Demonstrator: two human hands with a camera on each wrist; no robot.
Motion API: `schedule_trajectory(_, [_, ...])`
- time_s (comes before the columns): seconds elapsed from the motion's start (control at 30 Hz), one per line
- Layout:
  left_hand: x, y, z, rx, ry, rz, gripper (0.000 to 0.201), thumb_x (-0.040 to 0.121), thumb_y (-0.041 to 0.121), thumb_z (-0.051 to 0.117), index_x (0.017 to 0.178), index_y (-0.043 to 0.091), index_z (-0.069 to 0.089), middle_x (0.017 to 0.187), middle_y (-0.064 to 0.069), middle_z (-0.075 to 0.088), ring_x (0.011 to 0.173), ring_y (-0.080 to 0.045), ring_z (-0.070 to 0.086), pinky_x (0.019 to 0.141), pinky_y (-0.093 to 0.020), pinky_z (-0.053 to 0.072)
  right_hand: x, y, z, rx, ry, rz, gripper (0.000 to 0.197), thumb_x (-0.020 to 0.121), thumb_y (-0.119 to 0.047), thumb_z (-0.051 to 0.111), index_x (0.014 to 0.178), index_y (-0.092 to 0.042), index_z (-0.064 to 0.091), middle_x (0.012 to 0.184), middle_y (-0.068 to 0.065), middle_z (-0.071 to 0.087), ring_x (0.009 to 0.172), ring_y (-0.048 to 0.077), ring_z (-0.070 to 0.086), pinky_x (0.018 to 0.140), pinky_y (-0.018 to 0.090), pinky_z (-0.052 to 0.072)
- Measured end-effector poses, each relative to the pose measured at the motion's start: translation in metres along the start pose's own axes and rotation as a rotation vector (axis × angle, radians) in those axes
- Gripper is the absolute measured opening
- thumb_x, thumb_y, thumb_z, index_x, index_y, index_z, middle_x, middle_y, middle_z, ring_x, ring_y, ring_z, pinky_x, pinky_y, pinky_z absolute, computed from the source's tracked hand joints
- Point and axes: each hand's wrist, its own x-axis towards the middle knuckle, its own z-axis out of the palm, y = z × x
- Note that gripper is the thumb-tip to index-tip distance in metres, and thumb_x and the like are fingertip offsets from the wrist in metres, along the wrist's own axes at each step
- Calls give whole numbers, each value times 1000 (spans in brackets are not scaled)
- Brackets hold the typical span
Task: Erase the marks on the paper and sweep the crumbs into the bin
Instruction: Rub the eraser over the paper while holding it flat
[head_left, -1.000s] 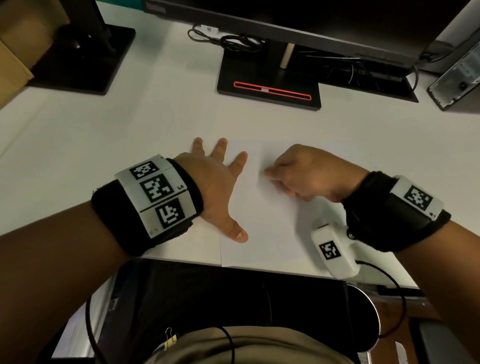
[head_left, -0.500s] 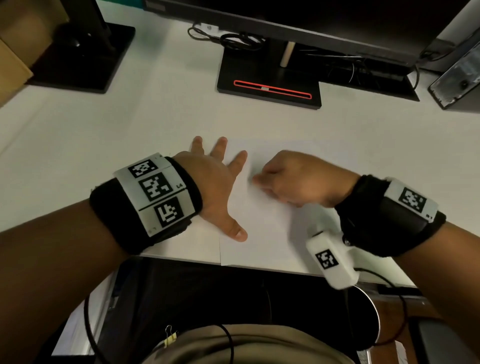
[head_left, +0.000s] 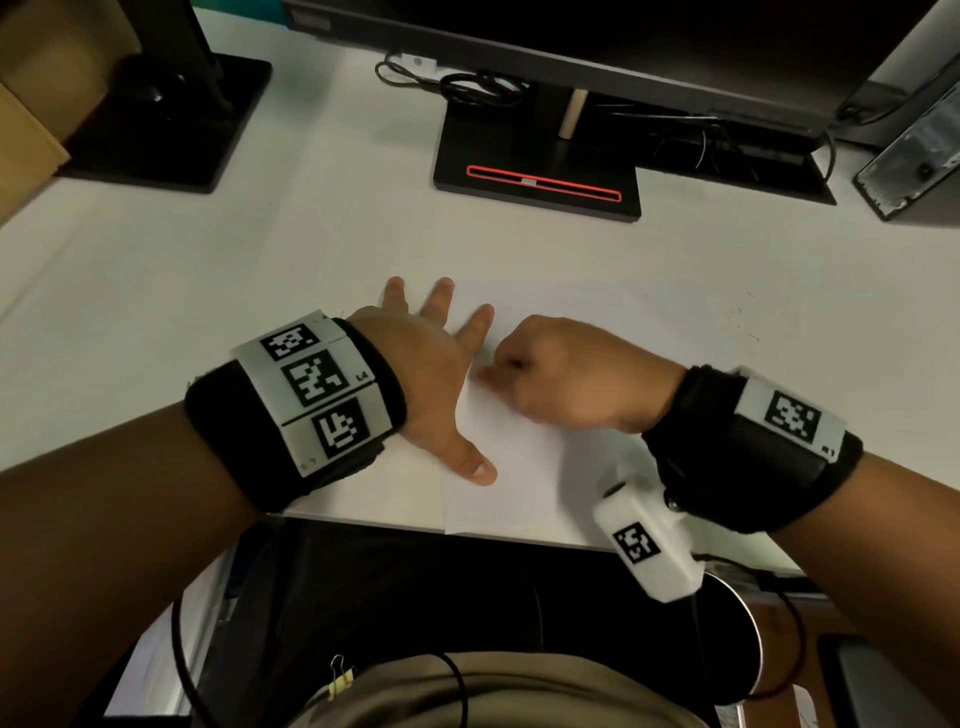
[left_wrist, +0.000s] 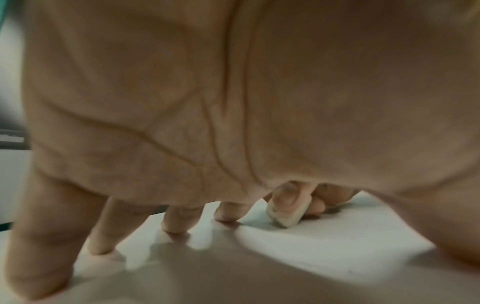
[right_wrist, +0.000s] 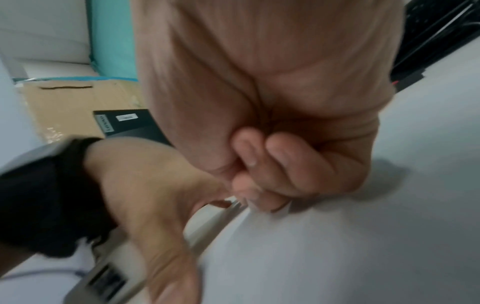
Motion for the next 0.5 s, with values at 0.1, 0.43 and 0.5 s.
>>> schedule_trajectory(0.1, [-1, 0, 0, -7, -6, -3, 149, 50, 95, 61, 149, 37, -33, 160, -6, -35, 148, -46, -19, 115, -62, 26, 5, 11, -13, 48, 72, 49, 49, 102, -37, 48, 62, -9, 55, 55, 7, 51, 43, 15, 43, 44, 20, 37])
schedule_trajectory(0.43, [-3, 1, 0, 2, -6, -3, 148, 51, 95, 60, 149, 35, -33, 160, -6, -35, 148, -47, -17, 116, -60, 27, 6, 17, -16, 30, 88, 48, 48, 102, -36, 48, 63, -9, 56, 54, 4, 52, 42, 14, 44, 47, 23, 37])
schedule_trajectory(0.5, [-3, 1, -1, 1, -10, -3, 148, 51, 95, 60, 149, 36, -33, 159, -6, -35, 148, -46, -18, 116, -60, 27, 2, 15, -11, 15, 29, 19, 48, 102, -37, 48, 65, -8, 57, 57, 4, 54, 47, 17, 46, 50, 24, 39])
